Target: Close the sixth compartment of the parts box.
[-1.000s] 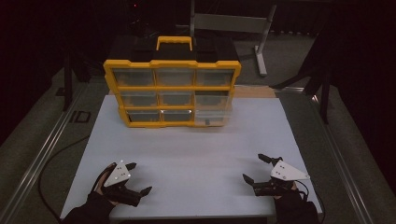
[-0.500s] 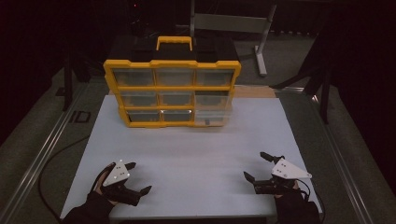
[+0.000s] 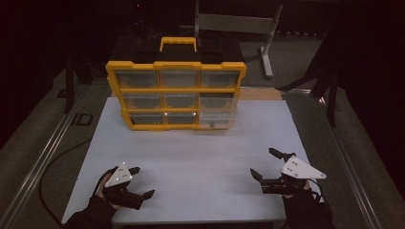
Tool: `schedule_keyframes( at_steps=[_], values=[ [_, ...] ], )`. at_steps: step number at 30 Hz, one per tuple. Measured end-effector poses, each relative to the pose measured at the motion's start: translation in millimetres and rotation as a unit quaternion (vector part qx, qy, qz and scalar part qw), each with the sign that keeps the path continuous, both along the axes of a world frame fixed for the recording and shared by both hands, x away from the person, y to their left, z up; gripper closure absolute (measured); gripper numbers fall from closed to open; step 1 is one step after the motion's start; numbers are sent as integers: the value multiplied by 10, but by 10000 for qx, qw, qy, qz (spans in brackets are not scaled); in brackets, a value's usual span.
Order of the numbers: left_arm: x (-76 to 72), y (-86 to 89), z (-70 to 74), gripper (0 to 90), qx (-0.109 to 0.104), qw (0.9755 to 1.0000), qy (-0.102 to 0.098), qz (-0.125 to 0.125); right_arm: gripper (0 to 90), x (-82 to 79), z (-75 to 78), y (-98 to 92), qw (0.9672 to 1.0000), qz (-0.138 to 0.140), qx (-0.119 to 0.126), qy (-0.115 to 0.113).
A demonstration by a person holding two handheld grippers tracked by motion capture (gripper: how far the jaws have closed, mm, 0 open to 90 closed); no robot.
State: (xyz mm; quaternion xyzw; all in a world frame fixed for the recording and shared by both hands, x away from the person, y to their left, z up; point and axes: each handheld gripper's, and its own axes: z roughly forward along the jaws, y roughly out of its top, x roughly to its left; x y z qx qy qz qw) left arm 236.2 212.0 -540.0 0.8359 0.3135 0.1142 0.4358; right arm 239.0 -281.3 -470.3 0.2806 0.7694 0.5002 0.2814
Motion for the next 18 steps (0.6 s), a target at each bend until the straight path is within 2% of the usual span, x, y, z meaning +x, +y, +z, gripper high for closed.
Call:
schedule_keyframes(
  at_steps=[8, 18],
  values=[
    [-16, -11, 5, 0, 90, 9999, -73, 72, 86, 28, 224, 80, 9999, 78, -80, -115],
    [-40, -26, 21, 0, 39, 9999, -142, 13, 86, 94, 467, 207, 9996, 154, -127, -205]
  ],
)
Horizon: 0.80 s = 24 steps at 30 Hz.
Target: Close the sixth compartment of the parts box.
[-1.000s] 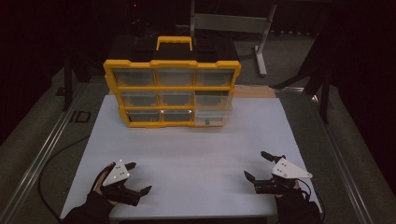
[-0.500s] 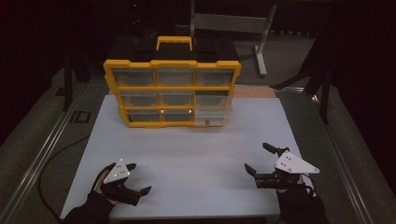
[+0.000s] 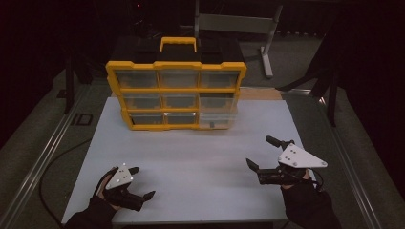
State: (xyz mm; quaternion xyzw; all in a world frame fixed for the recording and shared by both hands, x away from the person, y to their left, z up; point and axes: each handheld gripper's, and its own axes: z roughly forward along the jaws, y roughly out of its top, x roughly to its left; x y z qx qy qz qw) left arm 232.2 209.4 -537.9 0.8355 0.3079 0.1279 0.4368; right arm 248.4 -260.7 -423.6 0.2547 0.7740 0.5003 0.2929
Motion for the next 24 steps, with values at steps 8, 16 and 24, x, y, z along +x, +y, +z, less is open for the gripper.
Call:
schedule_keyframes(
  at_steps=[8, 16, 24],
  values=[
    [-11, 0, 6, 0, 7, 10000, -80, 35, 86, 52, 74, 178, 10000, 13, -52, 70],
    [-13, 7, 10, 0, -1, 9999, -123, 57, 86, 108, 13, 371, 9998, 19, -105, 169],
    [-16, 20, 19, 0, -54, 9998, -152, 81, 86, 193, -179, 525, 9992, -23, -139, 375]
  ],
)
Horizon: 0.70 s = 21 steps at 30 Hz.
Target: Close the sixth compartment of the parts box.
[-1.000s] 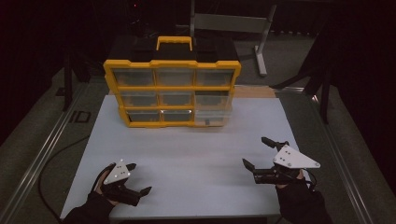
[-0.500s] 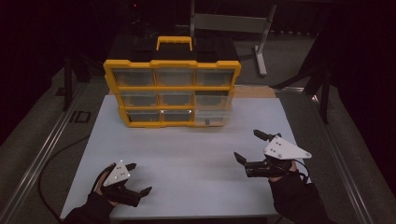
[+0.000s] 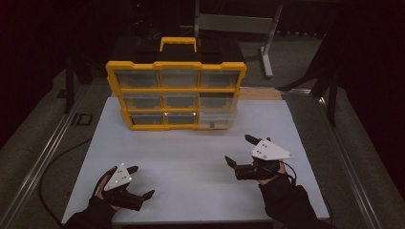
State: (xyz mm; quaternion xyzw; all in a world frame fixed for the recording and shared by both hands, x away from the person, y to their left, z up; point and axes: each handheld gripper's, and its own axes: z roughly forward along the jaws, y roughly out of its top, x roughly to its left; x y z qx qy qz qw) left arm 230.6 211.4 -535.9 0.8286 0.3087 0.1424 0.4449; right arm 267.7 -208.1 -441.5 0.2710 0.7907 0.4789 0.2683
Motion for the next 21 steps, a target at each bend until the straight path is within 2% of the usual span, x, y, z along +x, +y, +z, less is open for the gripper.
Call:
schedule_keyframes(
  at_steps=[7, 16, 21],
  values=[
    [0, 0, -3, 0, 12, 10000, -1, -15, 86, 55, -167, 94, 9998, -161, -91, 12],
    [0, 0, -5, 0, 10, 10000, 7, -37, 86, 117, -278, 188, 9997, -171, -139, 98],
    [-2, -5, -9, 0, 44, 10000, 12, -67, 86, 148, -305, 249, 9988, -458, -153, 18]
  ],
)
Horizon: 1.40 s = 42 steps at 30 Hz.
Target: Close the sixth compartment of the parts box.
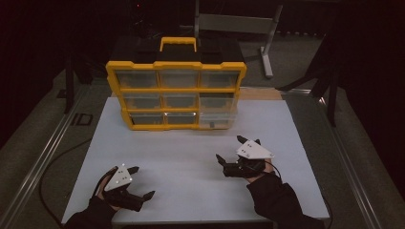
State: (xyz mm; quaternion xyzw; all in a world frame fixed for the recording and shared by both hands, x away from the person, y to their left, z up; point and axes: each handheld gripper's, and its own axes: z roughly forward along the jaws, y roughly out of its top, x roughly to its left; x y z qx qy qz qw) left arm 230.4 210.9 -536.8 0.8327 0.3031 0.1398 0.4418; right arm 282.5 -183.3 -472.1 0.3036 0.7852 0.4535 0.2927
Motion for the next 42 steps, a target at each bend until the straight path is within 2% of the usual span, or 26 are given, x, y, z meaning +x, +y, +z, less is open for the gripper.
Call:
schedule_keyframes(
  at_steps=[6, 10, 14, 17, 18, 19, 24, 29, 35, 39, 42],
  values=[
    [0, 1, 0, 0, -23, 10000, -2, 3, 91, 52, -22, 34, 9999, -23, -56, 95],
    [-1, 0, 0, 0, -14, 10000, -6, 4, 147, 77, -29, 51, 9999, -119, -59, 111],
    [1, 0, -5, 0, -21, 10000, 3, -16, 229, 102, -39, 67, 9994, -275, -199, 37],
    [-2, -2, -2, 0, -6, 10000, -4, -21, 314, 119, -46, 73, 9991, -382, -177, 62],
    [-2, -2, -2, 0, -6, 10000, -4, -21, 314, 119, -46, 73, 9991, -382, -177, 62],
    [-5, -4, -1, 0, -4, 10000, -11, -14, 387, 136, -56, 76, 9987, -467, -176, 77],
    [-3, -4, -1, 0, 2, 10000, -12, -18, 554, 157, -52, 79, 9977, -648, -196, 1],
    [-5, -4, -1, 0, 9, 10000, -10, -21, 699, 184, -45, 66, 9975, -691, -158, 62],
    [-4, -5, -4, 0, 5, 10000, 1, -35, 785, 205, -37, 60, 9973, -715, -97, 136],
    [-4, -5, -3, 0, 4, 10000, -4, -35, 890, 235, 3, 63, 9971, -748, -76, 153],
    [-4, -5, -5, 0, 5, 10000, -1, -39, 900, 258, 38, 63, 9971, -742, -80, 159]
  ],
)
